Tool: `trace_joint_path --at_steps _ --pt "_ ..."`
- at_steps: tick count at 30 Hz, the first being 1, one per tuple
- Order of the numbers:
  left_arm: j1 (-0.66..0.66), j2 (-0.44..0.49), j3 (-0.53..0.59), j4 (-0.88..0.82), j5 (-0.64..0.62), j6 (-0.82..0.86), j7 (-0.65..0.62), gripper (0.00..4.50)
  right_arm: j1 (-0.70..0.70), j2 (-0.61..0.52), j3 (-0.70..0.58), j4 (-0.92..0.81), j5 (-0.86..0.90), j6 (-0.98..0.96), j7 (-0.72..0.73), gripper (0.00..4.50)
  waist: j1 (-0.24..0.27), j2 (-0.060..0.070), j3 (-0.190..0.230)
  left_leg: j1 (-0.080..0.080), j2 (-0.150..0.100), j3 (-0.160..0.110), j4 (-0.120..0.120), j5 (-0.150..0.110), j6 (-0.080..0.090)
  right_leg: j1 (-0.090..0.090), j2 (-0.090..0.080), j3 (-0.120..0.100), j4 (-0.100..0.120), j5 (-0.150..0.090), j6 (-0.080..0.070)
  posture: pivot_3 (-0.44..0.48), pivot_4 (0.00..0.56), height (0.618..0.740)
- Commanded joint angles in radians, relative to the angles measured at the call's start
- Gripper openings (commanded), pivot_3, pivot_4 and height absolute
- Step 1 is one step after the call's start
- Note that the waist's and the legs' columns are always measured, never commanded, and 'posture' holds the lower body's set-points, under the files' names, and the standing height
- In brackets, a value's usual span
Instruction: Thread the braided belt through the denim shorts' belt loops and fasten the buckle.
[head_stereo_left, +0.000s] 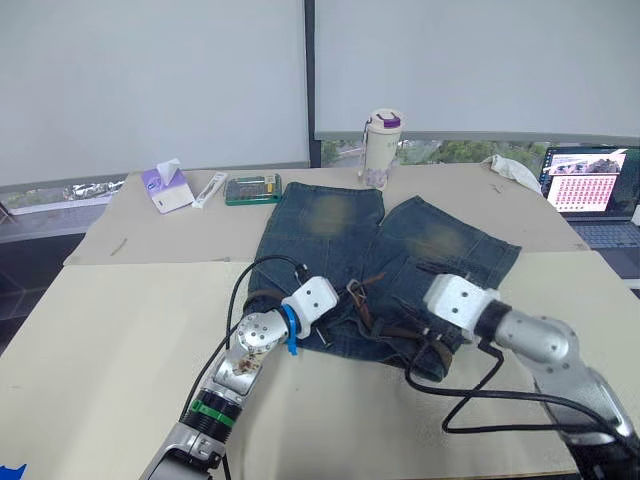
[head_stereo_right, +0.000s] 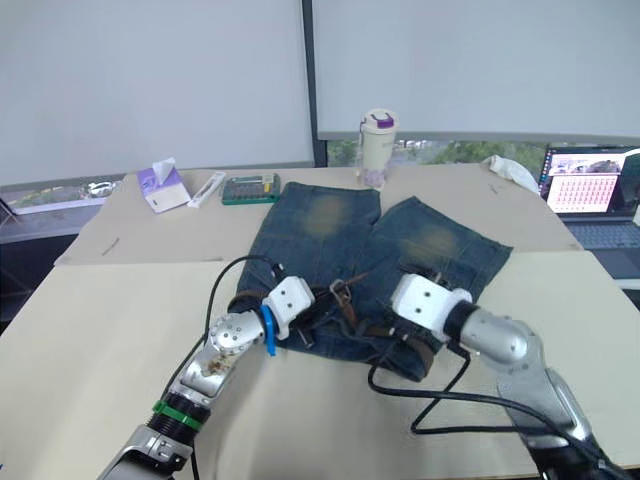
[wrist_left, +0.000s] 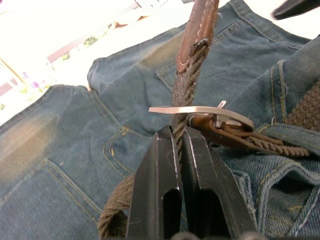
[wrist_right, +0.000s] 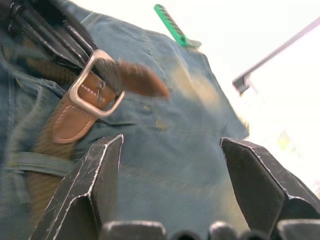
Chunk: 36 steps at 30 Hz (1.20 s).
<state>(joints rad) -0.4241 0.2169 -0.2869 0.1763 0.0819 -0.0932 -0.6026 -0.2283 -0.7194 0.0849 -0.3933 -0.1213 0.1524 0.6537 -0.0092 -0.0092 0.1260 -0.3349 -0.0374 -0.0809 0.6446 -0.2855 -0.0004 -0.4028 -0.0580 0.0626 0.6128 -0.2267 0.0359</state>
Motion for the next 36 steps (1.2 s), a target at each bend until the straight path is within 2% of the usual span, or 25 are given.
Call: trace_joint_path --at_steps 1,6,9,15,17,23,25,30,36 --pt "-0.02 0.007 -0.008 0.006 0.017 -0.042 0.002 0.0 -0.043 -0.011 0.037 0.022 -0.047 -0.061 0.012 3.47 0.005 0.0 0.0 0.0 0.0 0.0 0.0 0.0 0.0 0.0 0.0 0.0 0.0 0.0 0.0 0.0 0.15 0.74" --pt "-0.023 0.014 -0.012 0.017 0.03 -0.06 0.008 0.0 -0.087 -0.008 0.082 0.057 -0.081 -0.126 0.032 3.47 0.007 0.0 0.0 0.0 -0.001 0.0 0.001 0.0 0.0 0.0 -0.002 0.001 0.0 0.0 0.0 0.0 0.15 0.74" --pt "-0.018 0.014 -0.01 0.015 0.032 -0.062 0.007 0.0 -0.091 -0.003 0.092 0.064 -0.09 -0.141 0.036 2.69 0.007 0.0 0.0 0.0 -0.001 0.0 0.001 0.0 0.0 0.0 -0.001 0.001 0.0 0.0 0.0 0.0 0.15 0.74" --pt "-0.01 0.016 -0.012 0.005 0.032 -0.061 0.004 0.0 -0.089 0.007 0.104 0.07 -0.106 -0.155 0.042 0.58 0.007 0.0 0.0 0.0 0.0 0.0 0.001 0.0 0.0 0.0 -0.001 0.001 0.0 0.0 0.0 0.0 0.15 0.74" --pt "-0.01 0.016 -0.013 0.007 0.03 -0.063 0.001 0.0 -0.086 0.009 0.109 0.075 -0.113 -0.156 0.043 0.04 0.007 0.0 0.0 0.0 0.0 0.0 0.001 0.0 0.0 0.0 -0.001 0.001 0.0 0.0 0.0 0.0 0.15 0.74" --pt "0.005 0.016 -0.003 -0.005 -0.011 -0.078 -0.028 0.0 -0.07 -0.002 0.085 0.075 -0.109 -0.172 0.041 0.04 0.007 0.0 0.0 0.0 0.0 0.0 0.001 0.0 0.0 0.0 -0.001 0.001 0.0 0.0 0.0 0.0 0.15 0.74" --pt "0.032 0.025 0.028 -0.031 -0.104 -0.063 -0.094 0.0 -0.051 -0.021 0.044 0.073 -0.085 -0.194 0.041 0.04 0.006 0.0 0.0 0.0 0.0 0.0 0.001 0.0 0.0 0.0 -0.001 0.001 0.0 0.0 0.0 0.0 0.15 0.74" --pt "0.07 0.072 0.091 -0.037 -0.258 -0.05 -0.233 1.63 -0.018 -0.058 -0.045 0.065 -0.016 -0.228 0.052 0.0 0.004 0.0 0.0 0.0 0.001 0.0 0.001 0.0 0.0 0.0 -0.002 0.001 0.0 0.0 0.0 0.0 0.15 0.74" --pt "0.058 0.092 0.18 -0.004 -0.351 -0.095 -0.285 3.65 0.001 -0.106 -0.138 0.054 0.036 -0.238 0.077 0.0 0.006 0.0 0.0 0.0 0.001 0.0 0.001 0.0 0.0 0.0 -0.002 0.001 0.0 0.0 0.0 0.0 0.15 0.74"
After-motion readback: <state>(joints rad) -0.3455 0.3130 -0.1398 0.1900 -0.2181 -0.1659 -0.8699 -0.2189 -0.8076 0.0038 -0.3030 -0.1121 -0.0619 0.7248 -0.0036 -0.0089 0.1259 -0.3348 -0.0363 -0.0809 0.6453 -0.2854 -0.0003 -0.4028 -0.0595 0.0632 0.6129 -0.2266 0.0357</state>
